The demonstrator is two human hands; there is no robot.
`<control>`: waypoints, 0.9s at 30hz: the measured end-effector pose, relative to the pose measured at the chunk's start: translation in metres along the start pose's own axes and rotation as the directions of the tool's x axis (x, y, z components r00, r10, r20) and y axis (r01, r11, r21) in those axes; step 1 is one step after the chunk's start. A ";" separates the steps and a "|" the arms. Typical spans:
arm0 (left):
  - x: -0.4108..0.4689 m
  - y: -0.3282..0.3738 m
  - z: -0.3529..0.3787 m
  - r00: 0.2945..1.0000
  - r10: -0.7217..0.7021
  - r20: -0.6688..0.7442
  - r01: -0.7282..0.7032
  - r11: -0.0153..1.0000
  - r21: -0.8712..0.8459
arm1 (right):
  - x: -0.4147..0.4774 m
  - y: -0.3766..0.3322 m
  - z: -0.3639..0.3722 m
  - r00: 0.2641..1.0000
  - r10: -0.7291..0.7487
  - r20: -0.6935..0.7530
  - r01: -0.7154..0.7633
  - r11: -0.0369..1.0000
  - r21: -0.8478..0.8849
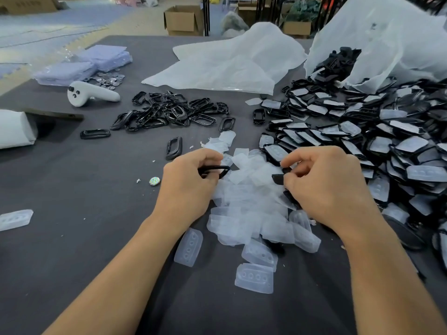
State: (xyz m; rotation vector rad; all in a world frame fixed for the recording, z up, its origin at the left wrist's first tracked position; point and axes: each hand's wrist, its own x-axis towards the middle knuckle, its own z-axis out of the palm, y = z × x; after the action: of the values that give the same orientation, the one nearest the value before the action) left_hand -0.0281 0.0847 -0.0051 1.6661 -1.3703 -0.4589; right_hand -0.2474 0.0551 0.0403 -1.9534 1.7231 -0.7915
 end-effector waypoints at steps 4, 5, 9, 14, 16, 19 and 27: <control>0.005 -0.001 -0.001 0.997 -0.070 -0.029 0.067 0.993 -0.098 | -0.002 -0.008 0.014 1.000 -0.027 0.016 0.024 0.982 0.185; 0.006 0.000 -0.002 0.995 -0.100 -0.007 0.098 0.985 -0.141 | -0.002 -0.010 0.019 0.999 -0.030 0.035 0.021 0.972 0.234; 0.008 -0.002 -0.002 0.961 -0.137 0.241 0.228 0.884 -0.409 | -0.002 -0.017 0.037 0.992 -0.031 0.124 -0.027 0.897 0.442; 0.005 -0.004 -0.004 0.907 -0.062 0.418 0.297 0.795 -0.528 | -0.001 -0.019 0.047 0.992 -0.015 0.129 -0.059 0.834 0.549; 0.004 -0.004 -0.004 0.903 -0.055 0.426 0.309 0.771 -0.556 | -0.001 -0.019 0.046 0.991 -0.005 0.130 -0.070 0.819 0.569; 0.005 -0.004 -0.003 0.890 -0.054 0.453 0.353 0.712 -0.607 | -0.004 -0.019 0.046 0.993 -0.050 0.103 -0.015 0.833 0.554; 0.009 -0.002 -0.003 0.880 -0.085 0.468 0.419 0.603 -0.679 | -0.003 -0.026 0.053 1.000 -0.006 0.006 0.001 0.787 0.616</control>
State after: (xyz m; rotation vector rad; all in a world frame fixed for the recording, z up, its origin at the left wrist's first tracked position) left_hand -0.0215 0.0773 -0.0029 1.0494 -0.9451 -1.4129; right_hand -0.1929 0.0591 0.0167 -1.4933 1.2254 -1.1702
